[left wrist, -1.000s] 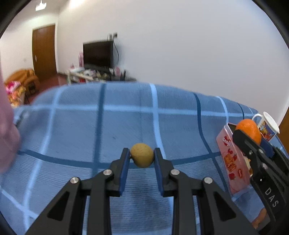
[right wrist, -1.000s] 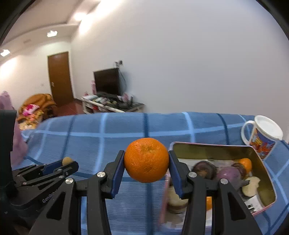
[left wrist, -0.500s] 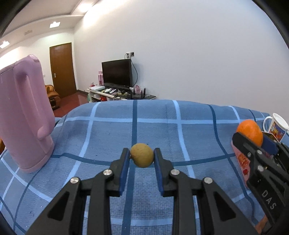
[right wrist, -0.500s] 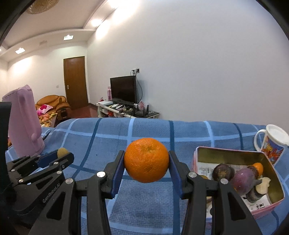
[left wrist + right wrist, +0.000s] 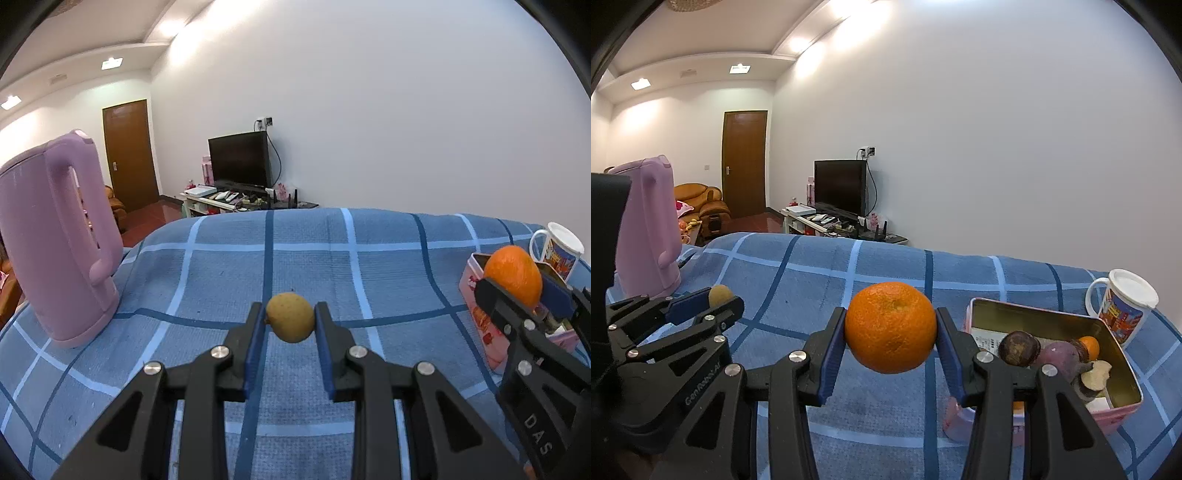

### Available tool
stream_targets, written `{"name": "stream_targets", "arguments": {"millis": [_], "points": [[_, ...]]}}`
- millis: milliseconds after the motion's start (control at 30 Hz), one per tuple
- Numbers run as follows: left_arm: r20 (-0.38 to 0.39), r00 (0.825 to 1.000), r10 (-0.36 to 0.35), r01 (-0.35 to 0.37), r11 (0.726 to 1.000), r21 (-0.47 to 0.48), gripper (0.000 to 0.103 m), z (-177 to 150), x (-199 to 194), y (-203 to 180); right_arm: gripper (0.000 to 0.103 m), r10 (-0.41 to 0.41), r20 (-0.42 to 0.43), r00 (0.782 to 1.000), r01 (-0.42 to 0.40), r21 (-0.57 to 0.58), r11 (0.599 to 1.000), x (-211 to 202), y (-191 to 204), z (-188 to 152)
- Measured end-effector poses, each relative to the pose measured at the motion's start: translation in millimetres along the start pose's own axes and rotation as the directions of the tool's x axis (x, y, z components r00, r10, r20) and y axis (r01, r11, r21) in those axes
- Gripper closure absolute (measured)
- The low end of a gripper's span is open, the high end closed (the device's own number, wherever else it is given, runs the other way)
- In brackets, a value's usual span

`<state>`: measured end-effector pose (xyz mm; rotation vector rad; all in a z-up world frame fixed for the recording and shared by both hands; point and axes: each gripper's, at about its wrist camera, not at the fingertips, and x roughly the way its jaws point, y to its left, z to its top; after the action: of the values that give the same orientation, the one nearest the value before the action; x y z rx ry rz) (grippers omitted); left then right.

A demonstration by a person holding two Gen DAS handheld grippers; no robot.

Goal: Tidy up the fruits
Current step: 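Carry the orange and small round tan fruit toward the pink tin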

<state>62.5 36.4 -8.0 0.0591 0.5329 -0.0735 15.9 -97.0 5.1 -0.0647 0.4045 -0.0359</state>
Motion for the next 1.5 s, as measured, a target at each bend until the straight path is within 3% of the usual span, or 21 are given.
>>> {"name": "stream_targets", "arguments": {"millis": [1500], "points": [[0.014,0.996,-0.089,0.088,0.994,0.061,0.074,-17,-38,-74,0.054,-0.095,-0.01,0.995,0.095,0.011,0.995,-47,-71,-22]]}}
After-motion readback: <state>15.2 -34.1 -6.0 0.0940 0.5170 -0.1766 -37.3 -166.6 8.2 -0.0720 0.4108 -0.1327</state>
